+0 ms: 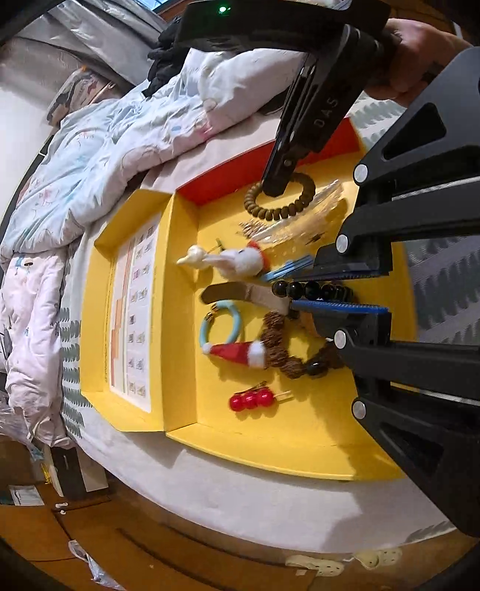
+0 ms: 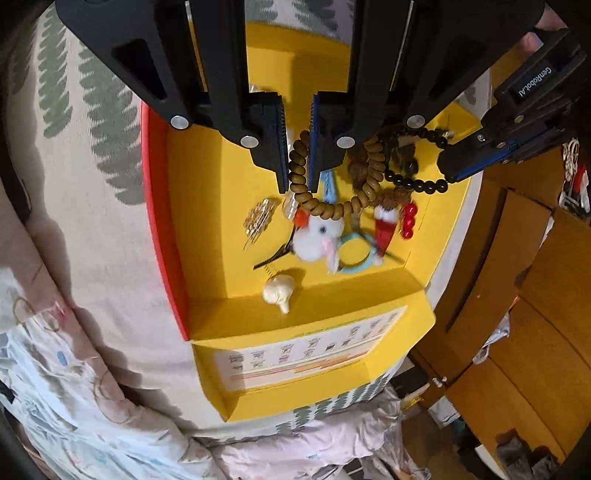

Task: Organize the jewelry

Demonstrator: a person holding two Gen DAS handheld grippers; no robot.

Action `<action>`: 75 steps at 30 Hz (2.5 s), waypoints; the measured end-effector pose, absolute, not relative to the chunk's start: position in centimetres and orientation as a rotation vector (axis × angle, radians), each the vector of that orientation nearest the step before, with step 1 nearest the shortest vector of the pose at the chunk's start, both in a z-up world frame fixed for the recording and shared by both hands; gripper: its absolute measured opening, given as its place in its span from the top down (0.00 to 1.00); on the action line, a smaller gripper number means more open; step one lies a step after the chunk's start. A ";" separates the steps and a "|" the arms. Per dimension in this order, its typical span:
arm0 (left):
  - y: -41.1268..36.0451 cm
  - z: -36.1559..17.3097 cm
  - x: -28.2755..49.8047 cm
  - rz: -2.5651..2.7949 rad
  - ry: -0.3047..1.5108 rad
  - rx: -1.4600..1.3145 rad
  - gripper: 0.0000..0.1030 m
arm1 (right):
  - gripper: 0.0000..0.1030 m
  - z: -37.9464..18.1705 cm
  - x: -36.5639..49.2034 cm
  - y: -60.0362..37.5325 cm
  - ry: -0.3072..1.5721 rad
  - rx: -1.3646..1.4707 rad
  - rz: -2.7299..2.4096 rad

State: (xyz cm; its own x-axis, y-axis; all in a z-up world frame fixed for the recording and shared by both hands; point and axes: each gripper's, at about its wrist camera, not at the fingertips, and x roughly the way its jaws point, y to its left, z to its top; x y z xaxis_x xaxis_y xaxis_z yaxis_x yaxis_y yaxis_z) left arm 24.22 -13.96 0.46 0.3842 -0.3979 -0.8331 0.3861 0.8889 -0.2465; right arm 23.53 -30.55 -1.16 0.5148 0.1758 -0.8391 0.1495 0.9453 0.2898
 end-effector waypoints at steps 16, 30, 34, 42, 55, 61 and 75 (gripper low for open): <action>-13.2 -2.4 28.6 -0.456 1.068 0.027 0.86 | 0.84 -3.5 25.3 -31.6 1.026 0.299 -0.105; -11.0 1.6 21.9 -0.319 0.843 0.140 0.17 | 0.69 -0.2 22.5 -32.4 0.977 0.315 -0.109; -11.0 1.0 18.3 -0.262 0.791 0.199 0.17 | 0.43 0.3 20.8 -30.7 0.954 0.280 -0.103; -8.7 2.4 13.3 -0.183 0.706 0.132 0.12 | 0.32 0.5 15.8 -25.9 0.938 0.089 -0.118; -7.4 3.5 9.2 -0.201 0.626 0.094 0.06 | 0.30 -0.1 10.0 -22.7 0.872 0.027 -0.127; -7.6 2.9 8.6 -0.216 0.627 0.128 0.06 | 0.25 0.5 9.4 -23.1 0.834 0.017 -0.138; -8.4 1.8 8.7 -0.204 0.674 0.166 0.06 | 0.23 -0.3 9.1 -22.1 0.854 -0.053 -0.135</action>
State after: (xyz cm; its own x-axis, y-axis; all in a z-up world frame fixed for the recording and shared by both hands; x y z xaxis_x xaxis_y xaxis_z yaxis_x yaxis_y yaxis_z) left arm 8.71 -8.37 1.80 0.7625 -0.1328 -0.6333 0.2402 0.9669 0.0864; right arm 9.05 -22.10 -0.32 0.6487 -0.1396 -0.7481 0.0971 0.9902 -0.1006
